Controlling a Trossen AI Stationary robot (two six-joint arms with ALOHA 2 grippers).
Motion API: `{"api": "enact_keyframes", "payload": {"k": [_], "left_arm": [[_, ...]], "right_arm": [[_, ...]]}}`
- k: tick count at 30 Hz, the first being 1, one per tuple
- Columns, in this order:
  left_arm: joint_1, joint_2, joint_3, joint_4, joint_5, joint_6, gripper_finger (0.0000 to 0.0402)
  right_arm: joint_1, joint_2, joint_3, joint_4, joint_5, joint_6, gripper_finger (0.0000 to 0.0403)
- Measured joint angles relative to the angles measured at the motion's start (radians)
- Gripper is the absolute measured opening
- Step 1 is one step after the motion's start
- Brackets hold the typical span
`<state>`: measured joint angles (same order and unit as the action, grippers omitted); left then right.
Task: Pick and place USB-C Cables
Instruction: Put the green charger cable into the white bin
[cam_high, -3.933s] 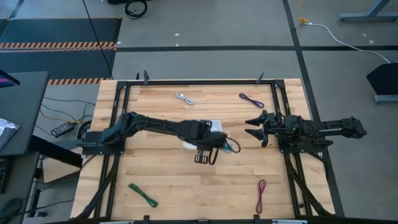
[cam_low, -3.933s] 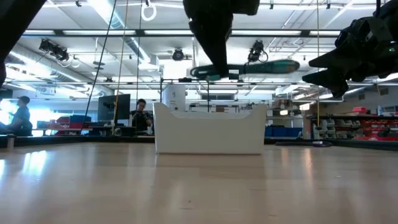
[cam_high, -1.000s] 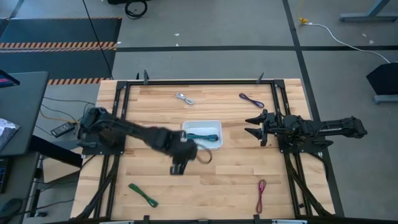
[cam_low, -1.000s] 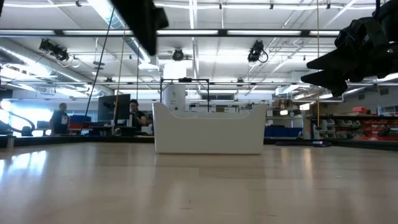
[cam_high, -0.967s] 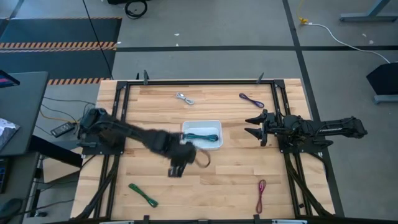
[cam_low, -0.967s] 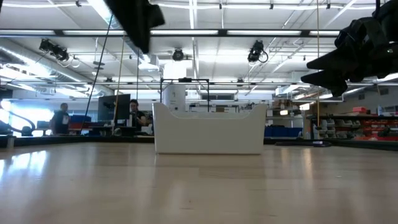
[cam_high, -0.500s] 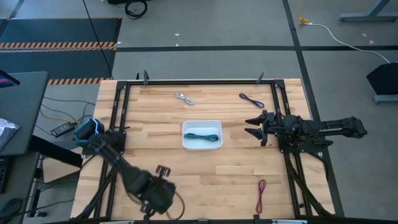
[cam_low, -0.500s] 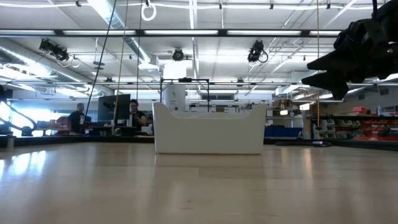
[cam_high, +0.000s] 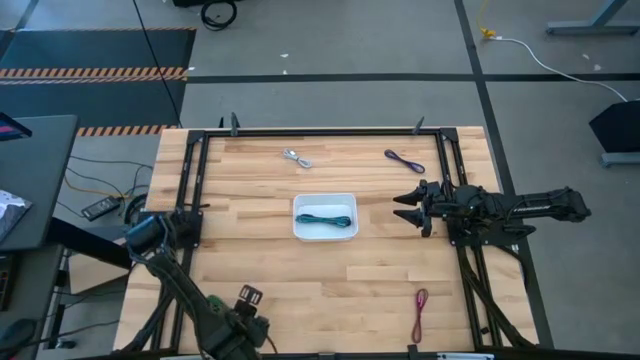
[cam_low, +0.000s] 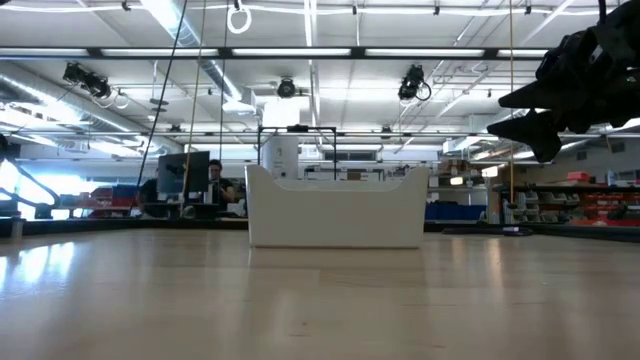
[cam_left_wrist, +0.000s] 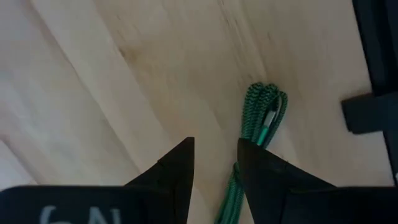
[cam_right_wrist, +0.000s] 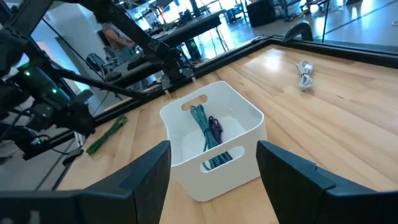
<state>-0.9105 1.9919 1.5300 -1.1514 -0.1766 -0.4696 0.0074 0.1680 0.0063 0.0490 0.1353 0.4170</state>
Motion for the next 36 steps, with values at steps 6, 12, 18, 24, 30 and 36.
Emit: {"api": "enact_keyframes", "payload": {"k": [6,12,18,24,30,36], "left_arm": [[-0.009,-0.002,-0.070,0.050,0.011,-0.099,0.0131],[-0.046,-0.002,-0.100,0.103,0.058,-0.134,0.0131],[-0.070,-0.032,-0.096,0.102,0.083,-0.175,0.0130],[-0.067,-0.031,-0.169,0.131,0.094,-0.166,0.0130],[-0.068,-0.033,-0.250,0.215,0.096,-0.161,0.0130],[-0.033,-0.040,-0.266,0.226,0.117,-0.127,0.0120]], "right_arm": [[0.000,0.000,0.000,0.000,-0.003,0.004,0.0244],[0.000,0.000,0.000,0.000,-0.003,0.003,0.0244],[0.000,0.000,0.000,0.001,-0.002,0.006,0.0244],[0.000,0.000,0.000,0.001,-0.006,0.010,0.0244],[0.000,0.000,0.000,0.001,-0.006,0.010,0.0244],[0.000,0.000,0.000,0.001,-0.006,0.010,0.0244]]}}
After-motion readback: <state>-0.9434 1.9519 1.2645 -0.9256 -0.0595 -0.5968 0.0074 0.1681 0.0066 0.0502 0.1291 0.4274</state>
